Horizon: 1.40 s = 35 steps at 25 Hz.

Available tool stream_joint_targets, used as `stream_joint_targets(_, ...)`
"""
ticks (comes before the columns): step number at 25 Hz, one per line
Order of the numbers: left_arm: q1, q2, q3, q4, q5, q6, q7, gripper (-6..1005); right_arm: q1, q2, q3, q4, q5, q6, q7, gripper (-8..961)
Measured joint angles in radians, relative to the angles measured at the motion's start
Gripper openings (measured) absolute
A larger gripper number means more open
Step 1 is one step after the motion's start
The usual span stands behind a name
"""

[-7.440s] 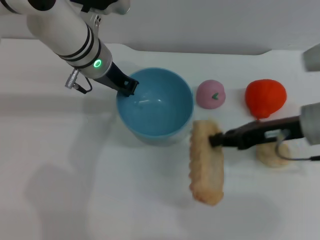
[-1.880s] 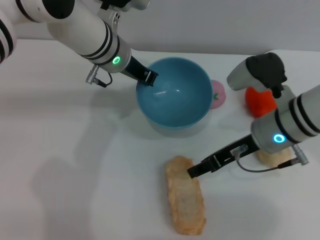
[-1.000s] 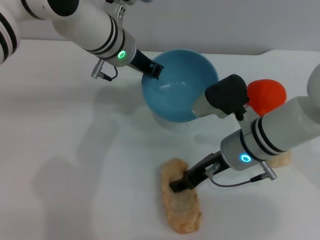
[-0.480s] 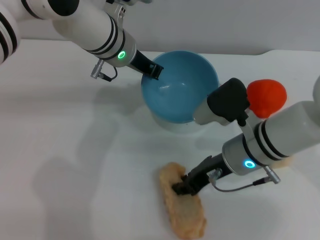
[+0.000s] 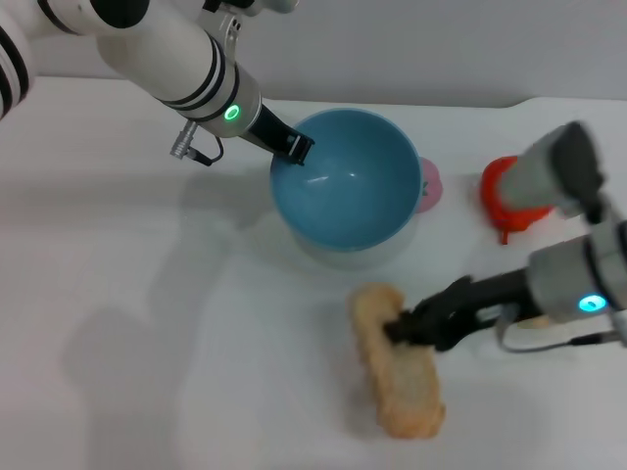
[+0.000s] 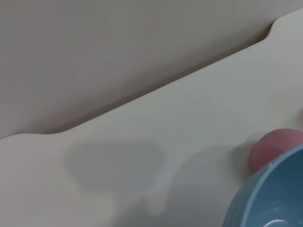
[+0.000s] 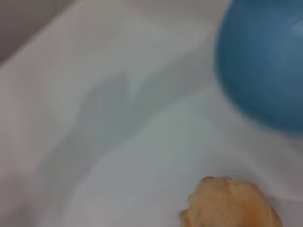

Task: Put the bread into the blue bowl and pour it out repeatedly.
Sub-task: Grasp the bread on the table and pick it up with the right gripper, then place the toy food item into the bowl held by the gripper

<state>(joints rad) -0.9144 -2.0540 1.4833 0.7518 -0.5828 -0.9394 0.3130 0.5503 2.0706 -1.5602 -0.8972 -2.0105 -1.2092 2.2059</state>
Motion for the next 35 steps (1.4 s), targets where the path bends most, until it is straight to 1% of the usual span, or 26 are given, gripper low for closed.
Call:
stream_joint_targets(3,0.000,0.000,0.001,0.000,0.000,-0.003,0.000,-1,-0.039,0.002,0.133,-0.016,0.008,-0.056,-0.075,179)
stream_joint_targets(4,0.000,0.000,0.003,0.000,0.000,-0.005,0.000,-1,-0.047,0.002,0.162,-0.019,0.015,-0.078,-0.097,170)
stream_joint_targets(9,-0.004,-0.001,0.011,-0.002,0.001,-0.013,0.001,0,-0.076,0.000,0.334,-0.024,0.121,-0.222,-0.278,150)
stream_joint_targets(12,-0.008,-0.003,0.020,-0.004,0.001,-0.033,0.001,0,-0.098,-0.002,0.423,-0.031,0.203,-0.251,-0.365,146)
stream_joint_targets(15,-0.008,-0.005,0.019,-0.001,-0.003,-0.057,0.002,0,-0.110,-0.002,0.488,-0.025,0.278,-0.250,-0.446,142)
stream_joint_targets(20,-0.016,-0.007,0.012,0.000,-0.019,-0.131,-0.005,-1,-0.110,0.002,0.526,0.006,0.368,-0.229,-0.568,138)
stream_joint_targets(24,-0.024,-0.009,0.012,0.000,-0.084,-0.187,-0.003,-1,-0.089,0.003,0.519,0.058,0.379,-0.162,-0.588,137)
stream_joint_targets(28,-0.024,-0.008,0.010,0.001,-0.121,-0.211,0.001,0,-0.063,0.003,0.517,0.116,0.380,-0.110,-0.593,137)
stream_joint_targets(32,-0.028,-0.007,0.007,0.004,-0.158,-0.229,0.004,0,-0.029,0.003,0.500,0.163,0.376,-0.105,-0.593,136)
stream_joint_targets(35,-0.030,-0.006,0.004,0.018,-0.180,-0.249,0.014,0,-0.018,0.003,0.449,0.171,0.369,-0.094,-0.593,133)
